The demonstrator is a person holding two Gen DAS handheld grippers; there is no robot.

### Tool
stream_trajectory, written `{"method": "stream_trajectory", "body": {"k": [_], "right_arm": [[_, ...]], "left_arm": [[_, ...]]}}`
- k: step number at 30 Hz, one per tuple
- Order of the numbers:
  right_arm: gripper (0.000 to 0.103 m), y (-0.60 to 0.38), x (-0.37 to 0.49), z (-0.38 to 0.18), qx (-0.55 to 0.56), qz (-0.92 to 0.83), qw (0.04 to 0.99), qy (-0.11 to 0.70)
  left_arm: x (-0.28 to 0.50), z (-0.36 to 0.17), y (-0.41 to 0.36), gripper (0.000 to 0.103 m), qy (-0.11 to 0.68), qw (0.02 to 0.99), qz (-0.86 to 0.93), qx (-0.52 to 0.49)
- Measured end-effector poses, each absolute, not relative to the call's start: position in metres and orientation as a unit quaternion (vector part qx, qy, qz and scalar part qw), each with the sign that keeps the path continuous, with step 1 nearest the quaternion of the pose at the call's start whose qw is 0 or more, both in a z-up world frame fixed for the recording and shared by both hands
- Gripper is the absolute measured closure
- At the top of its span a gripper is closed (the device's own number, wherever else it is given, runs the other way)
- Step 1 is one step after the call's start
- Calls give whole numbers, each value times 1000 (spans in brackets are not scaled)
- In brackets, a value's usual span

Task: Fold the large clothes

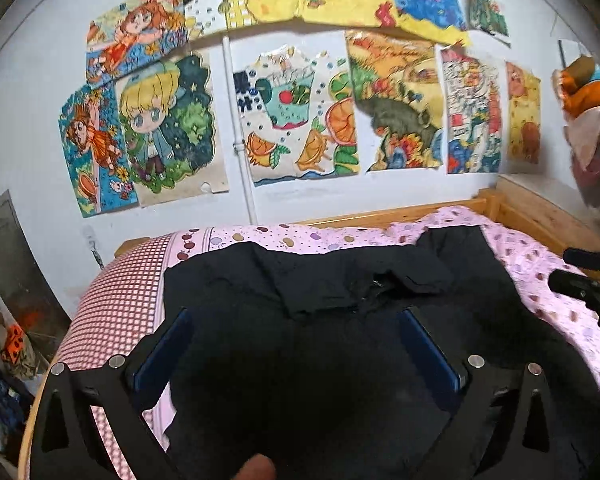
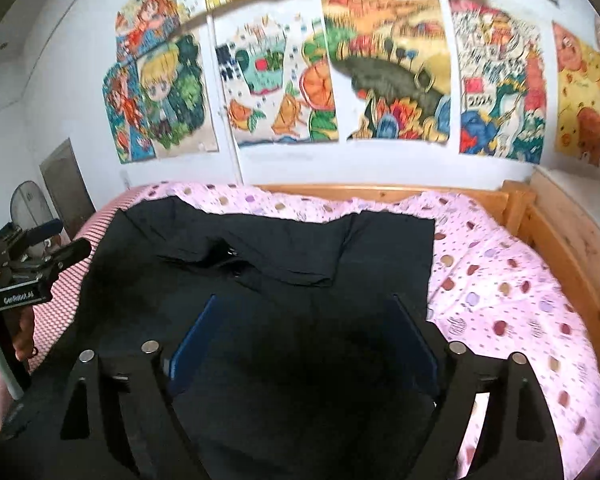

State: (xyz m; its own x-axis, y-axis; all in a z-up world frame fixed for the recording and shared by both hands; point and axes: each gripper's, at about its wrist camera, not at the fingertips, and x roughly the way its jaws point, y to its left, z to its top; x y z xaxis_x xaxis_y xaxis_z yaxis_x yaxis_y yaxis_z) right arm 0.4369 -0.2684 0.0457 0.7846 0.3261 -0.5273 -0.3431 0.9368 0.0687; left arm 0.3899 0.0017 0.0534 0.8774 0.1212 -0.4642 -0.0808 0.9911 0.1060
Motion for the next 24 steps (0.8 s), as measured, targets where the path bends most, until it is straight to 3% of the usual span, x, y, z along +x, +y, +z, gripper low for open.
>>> {"method": "stream_trajectory", "body": {"k": [10,24], "right_arm": [[14,-266,356,76,-31,195,950,242],[13,-266,282,74,-39,205,953,220]], "left_arm": [[303,78,-1,0,212,975,43,42],[237,79,-12,0,189,978,24,78]]}}
